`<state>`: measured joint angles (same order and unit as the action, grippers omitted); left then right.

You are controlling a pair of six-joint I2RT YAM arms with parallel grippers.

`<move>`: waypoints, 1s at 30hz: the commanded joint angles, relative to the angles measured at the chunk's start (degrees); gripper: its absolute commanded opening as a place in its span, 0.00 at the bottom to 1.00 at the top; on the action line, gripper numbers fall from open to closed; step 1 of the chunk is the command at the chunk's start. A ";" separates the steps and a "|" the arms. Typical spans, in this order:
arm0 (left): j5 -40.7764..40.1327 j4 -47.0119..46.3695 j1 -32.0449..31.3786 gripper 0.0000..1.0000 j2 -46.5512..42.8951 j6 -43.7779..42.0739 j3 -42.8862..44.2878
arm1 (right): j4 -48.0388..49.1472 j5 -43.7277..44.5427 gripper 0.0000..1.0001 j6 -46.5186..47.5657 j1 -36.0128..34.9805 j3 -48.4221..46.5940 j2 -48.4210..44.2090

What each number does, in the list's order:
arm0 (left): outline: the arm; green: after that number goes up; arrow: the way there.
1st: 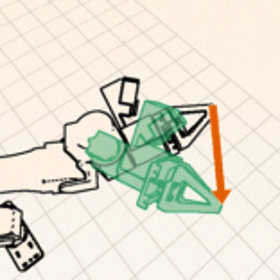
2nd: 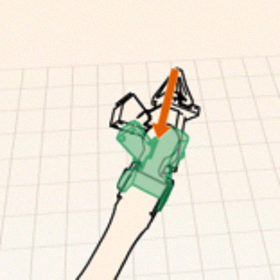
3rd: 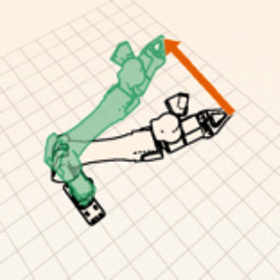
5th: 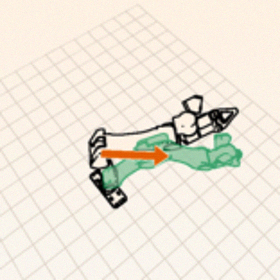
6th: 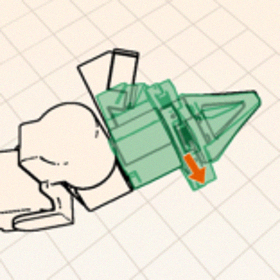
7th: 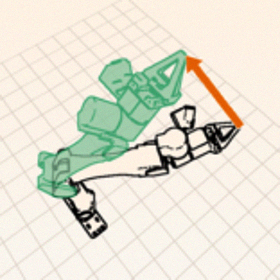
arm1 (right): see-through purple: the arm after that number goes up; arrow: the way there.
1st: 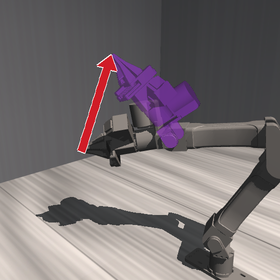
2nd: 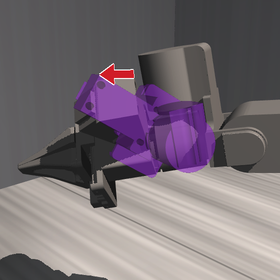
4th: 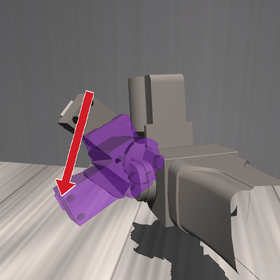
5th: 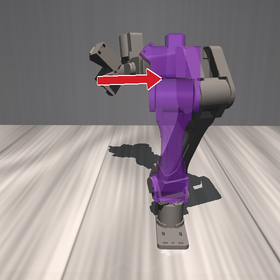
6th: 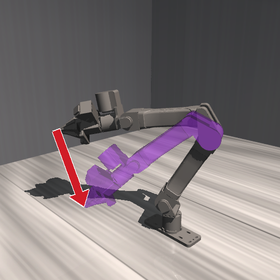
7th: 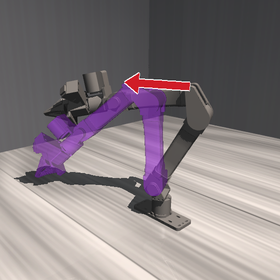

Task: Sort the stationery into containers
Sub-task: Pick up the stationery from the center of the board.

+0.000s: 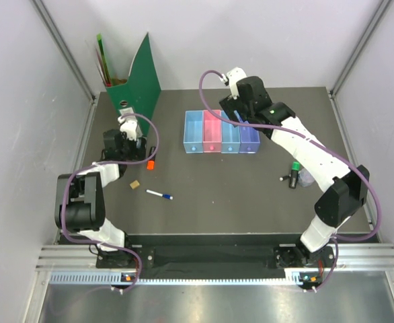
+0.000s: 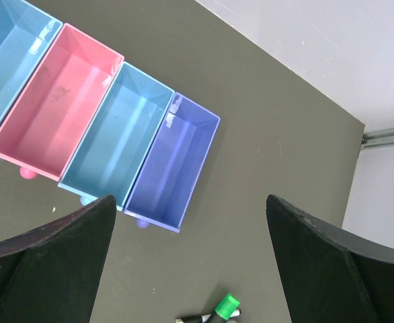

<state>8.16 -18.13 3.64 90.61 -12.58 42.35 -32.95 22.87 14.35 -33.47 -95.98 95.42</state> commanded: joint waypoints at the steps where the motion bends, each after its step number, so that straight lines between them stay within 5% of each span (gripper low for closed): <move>1: 1.42 -1.91 0.32 0.94 0.80 -0.43 3.00 | 0.87 1.21 0.93 -0.81 0.34 -1.05 -1.38; 14: 1.94 -1.21 0.58 0.55 0.36 -0.78 2.83 | 0.78 1.12 0.93 -0.99 0.34 -1.31 -1.55; 20: 2.73 0.73 0.58 0.26 -1.22 -1.48 2.21 | 0.87 1.21 0.93 -1.08 0.34 -1.57 -1.37; 30: 5.37 7.31 0.58 0.20 -7.02 -1.66 3.00 | 0.96 1.30 0.93 -1.08 0.25 -2.10 -1.37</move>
<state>10.81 -13.17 4.05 88.84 -13.65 43.48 -33.12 22.87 13.89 -33.47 -95.98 95.42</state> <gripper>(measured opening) 0.689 0.929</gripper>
